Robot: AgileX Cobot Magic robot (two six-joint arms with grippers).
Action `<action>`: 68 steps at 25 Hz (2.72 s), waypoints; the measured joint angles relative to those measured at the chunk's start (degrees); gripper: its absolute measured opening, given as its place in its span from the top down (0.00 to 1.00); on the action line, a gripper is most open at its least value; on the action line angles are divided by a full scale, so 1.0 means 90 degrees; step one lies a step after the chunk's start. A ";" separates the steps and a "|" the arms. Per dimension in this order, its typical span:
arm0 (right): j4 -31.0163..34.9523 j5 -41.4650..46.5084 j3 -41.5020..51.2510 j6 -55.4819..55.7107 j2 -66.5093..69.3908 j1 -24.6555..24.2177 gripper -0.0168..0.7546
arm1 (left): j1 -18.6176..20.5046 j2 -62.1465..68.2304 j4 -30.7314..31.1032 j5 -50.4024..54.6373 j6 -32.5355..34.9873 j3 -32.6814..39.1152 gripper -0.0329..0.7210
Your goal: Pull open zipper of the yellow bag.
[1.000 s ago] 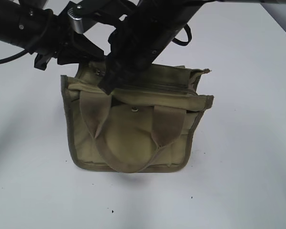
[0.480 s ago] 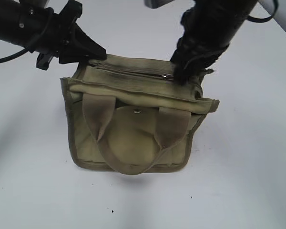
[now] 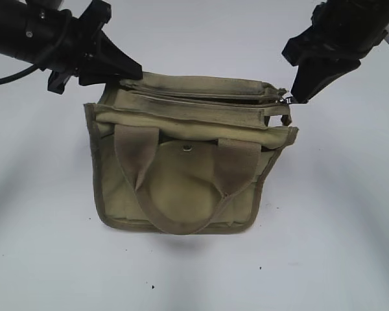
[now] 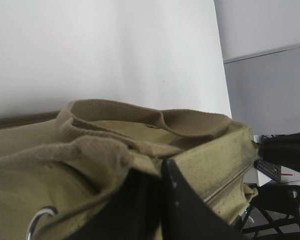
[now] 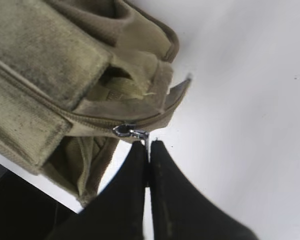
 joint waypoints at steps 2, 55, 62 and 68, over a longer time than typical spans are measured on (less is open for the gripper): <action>0.0025 0.0015 0.0000 0.0088 0.0000 -0.0016 0.98 | 0.0000 0.0000 0.0000 0.0000 0.0000 0.0000 0.92; -0.0416 -0.0663 0.6595 0.1176 -0.8829 -0.0062 0.22 | 0.0006 -0.9736 0.6506 0.1414 -0.2248 0.4395 0.42; -0.0408 -0.0720 0.6600 0.1177 -0.8852 -0.0062 0.22 | 0.0006 -0.9736 0.6722 0.1414 -0.2248 0.4400 0.48; -0.0387 -0.0732 0.6600 0.1177 -0.8852 -0.0062 0.22 | 0.0006 -0.9736 0.6734 0.1414 -0.2248 0.4400 0.50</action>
